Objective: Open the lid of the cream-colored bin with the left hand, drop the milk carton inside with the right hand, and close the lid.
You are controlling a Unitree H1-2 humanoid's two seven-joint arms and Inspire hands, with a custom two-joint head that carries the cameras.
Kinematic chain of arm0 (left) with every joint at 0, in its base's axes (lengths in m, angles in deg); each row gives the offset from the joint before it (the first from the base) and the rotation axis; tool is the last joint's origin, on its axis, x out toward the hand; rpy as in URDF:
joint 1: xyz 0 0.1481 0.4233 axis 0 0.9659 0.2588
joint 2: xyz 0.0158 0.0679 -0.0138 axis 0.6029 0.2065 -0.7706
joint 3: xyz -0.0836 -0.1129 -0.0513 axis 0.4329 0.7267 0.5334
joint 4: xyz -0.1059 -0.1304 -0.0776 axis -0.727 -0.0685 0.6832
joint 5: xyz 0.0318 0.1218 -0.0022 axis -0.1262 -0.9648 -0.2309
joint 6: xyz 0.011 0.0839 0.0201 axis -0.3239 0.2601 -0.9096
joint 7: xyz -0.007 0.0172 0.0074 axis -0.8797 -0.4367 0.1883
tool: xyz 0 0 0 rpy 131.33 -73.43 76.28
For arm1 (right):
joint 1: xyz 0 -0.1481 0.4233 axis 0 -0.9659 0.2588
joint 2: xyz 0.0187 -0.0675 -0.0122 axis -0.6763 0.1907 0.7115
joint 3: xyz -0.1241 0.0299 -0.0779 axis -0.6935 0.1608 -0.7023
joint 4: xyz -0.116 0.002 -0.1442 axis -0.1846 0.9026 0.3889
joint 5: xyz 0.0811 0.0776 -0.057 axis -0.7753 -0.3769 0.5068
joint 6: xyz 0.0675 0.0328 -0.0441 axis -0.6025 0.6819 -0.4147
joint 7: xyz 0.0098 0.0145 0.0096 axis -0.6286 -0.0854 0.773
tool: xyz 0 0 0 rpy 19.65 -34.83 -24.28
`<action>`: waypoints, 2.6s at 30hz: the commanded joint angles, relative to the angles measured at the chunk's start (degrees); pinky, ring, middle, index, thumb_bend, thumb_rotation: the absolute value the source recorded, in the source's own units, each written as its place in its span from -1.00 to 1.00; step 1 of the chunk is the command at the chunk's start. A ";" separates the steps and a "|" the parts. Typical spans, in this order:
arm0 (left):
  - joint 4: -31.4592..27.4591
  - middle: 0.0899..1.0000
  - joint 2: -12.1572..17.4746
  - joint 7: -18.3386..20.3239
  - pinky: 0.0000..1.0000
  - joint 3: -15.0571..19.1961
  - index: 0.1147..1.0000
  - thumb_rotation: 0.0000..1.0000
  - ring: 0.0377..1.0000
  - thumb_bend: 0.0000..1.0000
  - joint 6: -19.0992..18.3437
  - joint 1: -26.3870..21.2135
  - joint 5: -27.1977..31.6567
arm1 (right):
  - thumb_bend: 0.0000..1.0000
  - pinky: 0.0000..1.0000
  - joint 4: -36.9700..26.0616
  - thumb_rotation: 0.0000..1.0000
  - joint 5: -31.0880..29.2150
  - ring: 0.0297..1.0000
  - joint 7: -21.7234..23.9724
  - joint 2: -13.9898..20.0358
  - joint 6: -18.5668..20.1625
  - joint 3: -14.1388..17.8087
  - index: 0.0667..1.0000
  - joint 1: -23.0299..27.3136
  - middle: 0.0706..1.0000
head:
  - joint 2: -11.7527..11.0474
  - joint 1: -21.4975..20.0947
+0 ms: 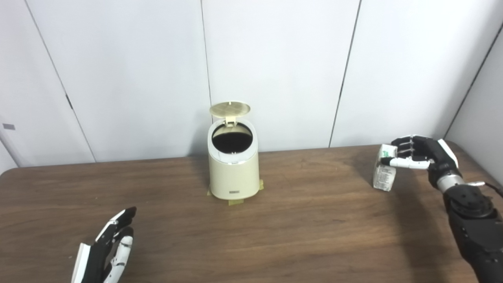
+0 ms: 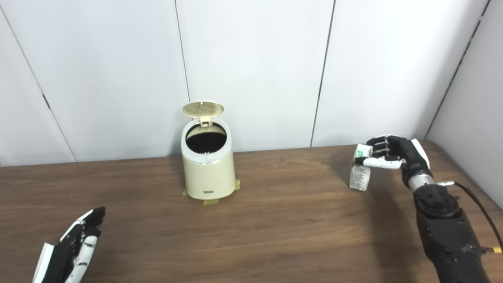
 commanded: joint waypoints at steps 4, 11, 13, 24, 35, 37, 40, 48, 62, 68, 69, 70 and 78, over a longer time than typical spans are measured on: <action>0.81 0.68 0.74 -1.06 0.54 0.06 0.62 0.54 0.68 -0.57 2.73 -1.44 -1.11 | 0.00 -0.19 -8.22 -1.00 -0.69 -0.09 -2.14 -0.10 0.21 1.66 -0.19 2.26 -0.08 | -0.02 0.01; 0.11 0.67 0.59 -0.90 0.55 0.15 0.62 0.54 0.68 -0.54 1.64 -1.26 -1.17 | 0.01 -0.16 -16.43 -1.00 -1.74 -0.11 -3.21 -2.30 6.72 3.50 -0.12 1.55 -0.10 | 0.08 -0.02; 0.20 0.67 0.61 -0.85 0.55 0.16 0.62 0.56 0.68 -0.53 1.69 -1.26 -1.10 | 0.01 -0.17 -18.04 -1.00 -2.52 -0.11 -2.94 -2.83 7.34 4.05 -0.11 1.28 -0.10 | 0.08 -0.02; 0.50 0.68 0.70 -1.04 0.52 0.17 0.62 0.55 0.68 -0.53 1.69 -1.37 -1.65 | 0.04 -0.17 -27.43 -1.00 -3.01 -0.10 -2.52 -5.55 8.48 3.53 -0.13 -0.70 -0.11 | 0.15 -0.07; 0.99 0.68 0.16 -1.28 0.55 -0.02 0.63 0.53 0.69 -0.54 1.73 -1.73 -2.25 | 0.03 -0.16 -41.77 -1.00 -3.26 -0.07 -2.90 -11.90 13.75 0.50 -0.18 0.36 -0.08 | -0.05 0.09; 1.00 0.66 -0.01 -1.57 0.53 -0.02 0.62 0.56 0.67 -0.53 1.14 -1.89 -3.00 | 0.03 -0.19 -43.64 -1.00 -3.66 -0.08 -3.40 -13.99 13.90 0.14 -0.18 1.29 -0.06 | -0.14 0.24; 1.19 0.68 -0.36 -1.95 0.54 -0.14 0.63 0.64 0.67 -0.53 0.99 -2.02 -3.84 | 0.04 -0.26 -44.56 -1.00 -3.30 -0.12 -3.38 -15.98 12.96 -0.70 -0.14 2.59 -0.10 | -0.36 0.60; 2.50 0.69 -0.98 -2.99 0.57 -0.65 0.64 0.73 0.70 -0.54 2.41 -2.31 -4.43 | 0.04 -0.20 -40.87 -1.00 -1.73 -0.11 -5.80 -21.18 5.32 -1.70 -0.15 4.15 -0.09 | -0.80 1.30; 3.00 0.69 -2.22 -4.31 0.60 -1.42 0.64 0.85 0.71 -0.58 2.31 -2.30 -5.15 | 0.02 -0.18 -30.74 -1.00 3.16 -0.11 -10.84 -31.55 -15.06 -6.92 -0.17 6.44 -0.08 | -1.55 3.62; 2.44 0.69 -2.75 -5.05 0.62 -1.92 0.64 0.95 0.72 -0.50 1.87 -1.73 -5.32 | 0.01 -0.19 -27.46 -1.00 5.45 -0.12 -11.02 -34.11 -22.07 -9.65 -0.16 7.38 -0.08 | -1.32 4.88; 2.33 0.69 -2.86 -5.16 0.62 -1.99 0.64 0.95 0.72 -0.50 1.86 -1.62 -5.38 | 0.00 -0.20 -27.48 -1.00 6.08 -0.11 -11.14 -34.47 -22.35 -10.16 -0.16 7.22 -0.07 | -1.29 5.03; 2.34 0.69 -2.97 -5.30 0.62 -2.02 0.64 0.94 0.72 -0.49 2.02 -1.56 -5.33 | 0.00 -0.21 -27.50 -1.00 7.11 -0.11 -11.46 -34.79 -22.45 -10.62 -0.16 7.06 -0.07 | -1.30 5.13; 3.44 0.70 -3.24 -6.09 0.65 -2.30 0.63 0.97 0.74 -0.46 4.52 -1.22 -4.93 | 0.00 -0.25 -24.97 -1.00 9.59 -0.11 -14.22 -35.72 -24.02 -13.11 -0.15 7.65 -0.05 | -1.63 6.88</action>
